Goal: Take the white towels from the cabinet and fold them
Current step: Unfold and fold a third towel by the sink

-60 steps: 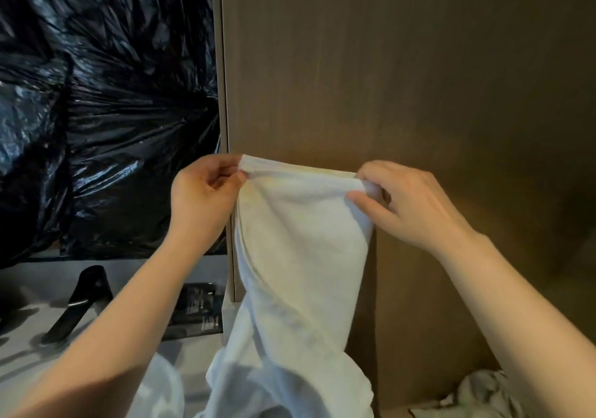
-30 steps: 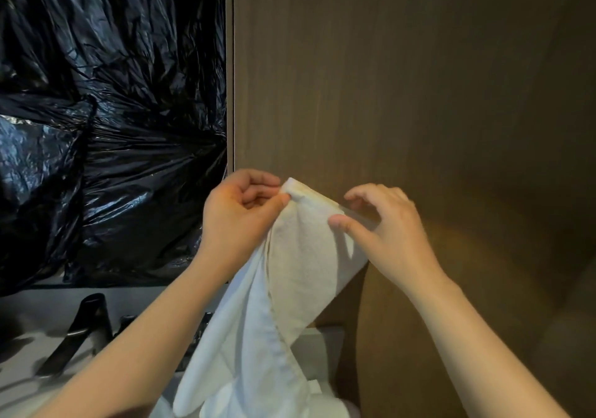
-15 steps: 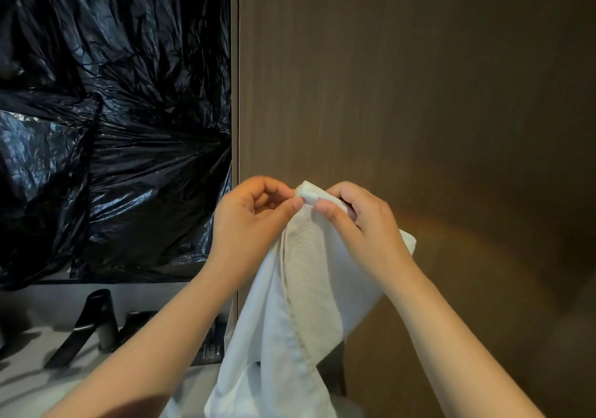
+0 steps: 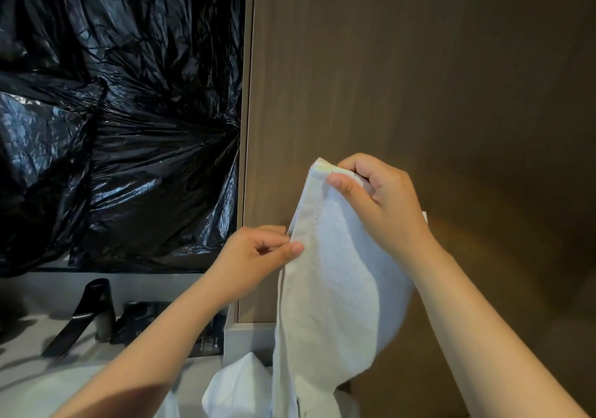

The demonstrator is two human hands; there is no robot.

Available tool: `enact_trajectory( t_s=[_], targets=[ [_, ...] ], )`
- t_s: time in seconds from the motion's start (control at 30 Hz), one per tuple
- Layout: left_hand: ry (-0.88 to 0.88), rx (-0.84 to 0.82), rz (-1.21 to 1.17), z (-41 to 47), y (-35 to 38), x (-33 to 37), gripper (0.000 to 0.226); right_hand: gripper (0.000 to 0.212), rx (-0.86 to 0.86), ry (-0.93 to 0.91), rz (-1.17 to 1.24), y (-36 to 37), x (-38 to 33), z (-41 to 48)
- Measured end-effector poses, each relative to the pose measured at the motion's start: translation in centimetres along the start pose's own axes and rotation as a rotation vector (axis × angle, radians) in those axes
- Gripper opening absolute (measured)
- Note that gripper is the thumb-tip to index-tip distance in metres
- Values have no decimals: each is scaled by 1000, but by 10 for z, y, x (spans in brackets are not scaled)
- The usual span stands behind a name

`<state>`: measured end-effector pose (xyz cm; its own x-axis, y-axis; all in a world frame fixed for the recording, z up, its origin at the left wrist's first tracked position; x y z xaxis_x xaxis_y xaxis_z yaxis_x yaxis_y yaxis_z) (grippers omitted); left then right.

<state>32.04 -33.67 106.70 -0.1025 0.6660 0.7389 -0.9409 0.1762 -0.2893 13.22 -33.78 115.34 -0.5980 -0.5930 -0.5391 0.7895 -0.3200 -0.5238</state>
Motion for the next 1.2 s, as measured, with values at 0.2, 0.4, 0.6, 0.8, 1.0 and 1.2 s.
enact_trajectory(
  t_s=[0.2,0.4,0.6,0.8,1.0,1.2],
  targets=[
    [2,-70,110,-7,13,-16,53,22,-10,-3,-27,-12,0,3],
    [10,123,238,-16,15,-26,25,22,67,56,-31,-20,3,0],
    [-191,-55,-20,-24,24,-40,68,24,40,32,-22,-20,-10,-1],
    [-274,-76,-138,-35,34,-43,56,21,24,44,-77,-18,-12,-4],
    [-387,-186,-60,-56,6,-46,29,20,152,183,-10,-17,6,-15],
    [-403,-220,69,-55,-33,-39,43,26,248,341,40,10,31,-29]
  ],
)
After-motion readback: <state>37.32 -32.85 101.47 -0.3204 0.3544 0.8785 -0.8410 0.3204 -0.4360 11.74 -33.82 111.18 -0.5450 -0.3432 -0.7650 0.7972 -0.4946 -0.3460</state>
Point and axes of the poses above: each hand's wrist, its own z-axis towards the middle knuckle, its own y-axis out of the palm, x = y × z, the point moved 2 cm from there along z, towards the middle knuckle, and after that the axes turned 11 degrees about y, right-handed, at the moved point
